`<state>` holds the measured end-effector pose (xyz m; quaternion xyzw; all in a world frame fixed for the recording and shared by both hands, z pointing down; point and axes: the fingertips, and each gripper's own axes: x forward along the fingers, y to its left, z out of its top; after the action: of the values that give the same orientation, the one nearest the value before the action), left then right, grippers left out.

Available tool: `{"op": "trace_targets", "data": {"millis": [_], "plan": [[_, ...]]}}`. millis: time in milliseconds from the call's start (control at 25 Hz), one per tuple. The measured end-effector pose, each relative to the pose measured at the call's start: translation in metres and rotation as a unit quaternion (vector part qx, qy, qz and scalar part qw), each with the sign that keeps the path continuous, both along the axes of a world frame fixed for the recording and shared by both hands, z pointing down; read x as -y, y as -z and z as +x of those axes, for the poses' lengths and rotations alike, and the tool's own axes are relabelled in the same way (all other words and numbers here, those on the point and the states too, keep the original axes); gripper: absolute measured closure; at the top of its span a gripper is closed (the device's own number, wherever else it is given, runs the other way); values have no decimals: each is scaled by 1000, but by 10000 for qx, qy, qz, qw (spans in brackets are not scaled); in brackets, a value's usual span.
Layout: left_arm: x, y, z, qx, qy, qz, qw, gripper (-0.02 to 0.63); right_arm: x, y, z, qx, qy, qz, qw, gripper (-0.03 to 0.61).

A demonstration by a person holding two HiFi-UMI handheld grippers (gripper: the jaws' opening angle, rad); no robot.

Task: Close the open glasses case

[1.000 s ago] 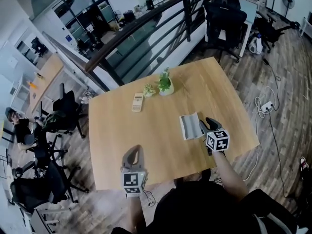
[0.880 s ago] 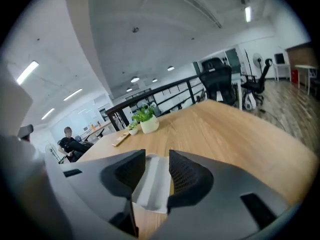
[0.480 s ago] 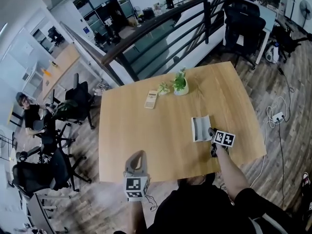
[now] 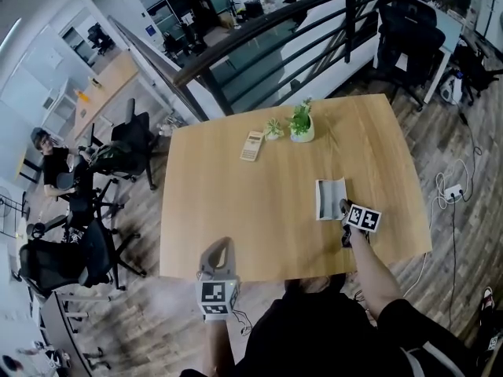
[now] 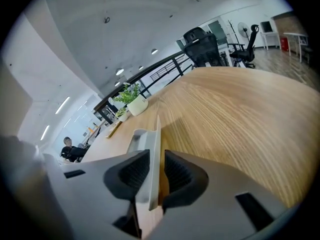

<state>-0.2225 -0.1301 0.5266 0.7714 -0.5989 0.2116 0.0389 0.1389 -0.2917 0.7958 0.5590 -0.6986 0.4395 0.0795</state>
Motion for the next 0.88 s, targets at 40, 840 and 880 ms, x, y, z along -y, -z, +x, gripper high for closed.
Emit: {"op": "trace_targets", "data": {"millis": [40,840,880], "plan": [[0,2,0,10,10,9,10000,604,-1,0,0,-59,-8,-2,10000,489],[-20,1,-23,156,209,-13,9997,604,-2,4,-6,-1749,657,-81,9824,552],[-20,1,-24,157,209,-7,9997,604,-1,6,-9,-2154,866,-70,9727,552]]}}
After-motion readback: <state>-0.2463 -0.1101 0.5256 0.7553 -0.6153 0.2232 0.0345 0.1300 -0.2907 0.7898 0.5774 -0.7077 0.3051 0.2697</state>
